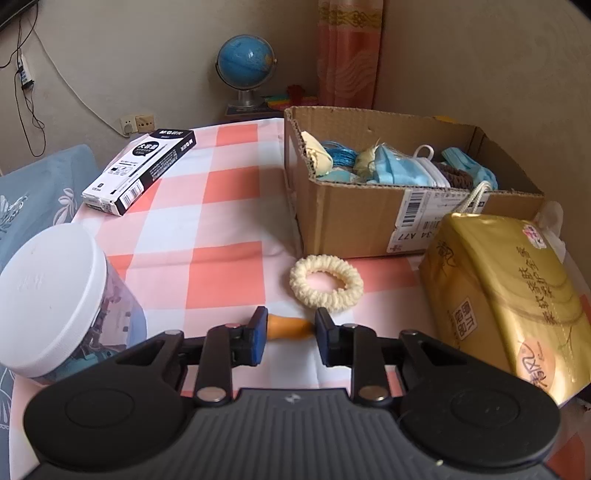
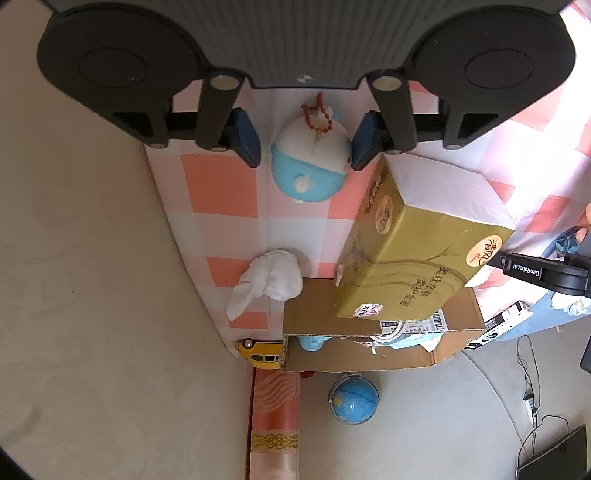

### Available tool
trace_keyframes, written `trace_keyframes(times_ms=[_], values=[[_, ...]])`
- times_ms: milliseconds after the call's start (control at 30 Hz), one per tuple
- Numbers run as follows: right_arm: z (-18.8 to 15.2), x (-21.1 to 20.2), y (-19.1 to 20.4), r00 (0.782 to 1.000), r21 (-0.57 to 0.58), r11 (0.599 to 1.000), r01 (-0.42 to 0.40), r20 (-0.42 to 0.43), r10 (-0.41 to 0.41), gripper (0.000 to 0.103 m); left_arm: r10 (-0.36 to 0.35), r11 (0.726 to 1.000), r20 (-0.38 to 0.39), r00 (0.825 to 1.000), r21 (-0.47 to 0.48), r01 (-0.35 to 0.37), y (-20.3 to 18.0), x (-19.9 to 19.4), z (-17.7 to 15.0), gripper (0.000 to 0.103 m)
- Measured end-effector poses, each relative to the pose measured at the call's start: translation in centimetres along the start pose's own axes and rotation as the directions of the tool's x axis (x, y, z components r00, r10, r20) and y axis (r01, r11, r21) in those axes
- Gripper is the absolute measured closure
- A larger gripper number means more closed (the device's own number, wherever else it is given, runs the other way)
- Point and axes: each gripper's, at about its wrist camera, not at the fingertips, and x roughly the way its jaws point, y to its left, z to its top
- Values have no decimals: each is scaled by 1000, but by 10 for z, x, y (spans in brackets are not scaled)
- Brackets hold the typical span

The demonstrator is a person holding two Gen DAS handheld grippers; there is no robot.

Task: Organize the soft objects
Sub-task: 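Grasp the earplug with left tool while right tool grasps the doll, then carry earplug into box and open left tool while right tool lifts the doll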

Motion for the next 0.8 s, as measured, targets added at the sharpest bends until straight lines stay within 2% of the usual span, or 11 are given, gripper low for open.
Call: trace_keyframes(times_ms=[267,633,800], values=[[3,-5,2,1000,-4,1000,14,3,-14,53,-17,999,-4,1000,28,17,2,-12,2,78],[8,-30,5,999,-21,999,31,33,-30,53,-96,990,-35,995,105,99,-6,-60,-1,78],[12,-44,8,998,-38,999,24,51,-22,53,-108,985,-51,993,130,114,-10,-77,-5,78]])
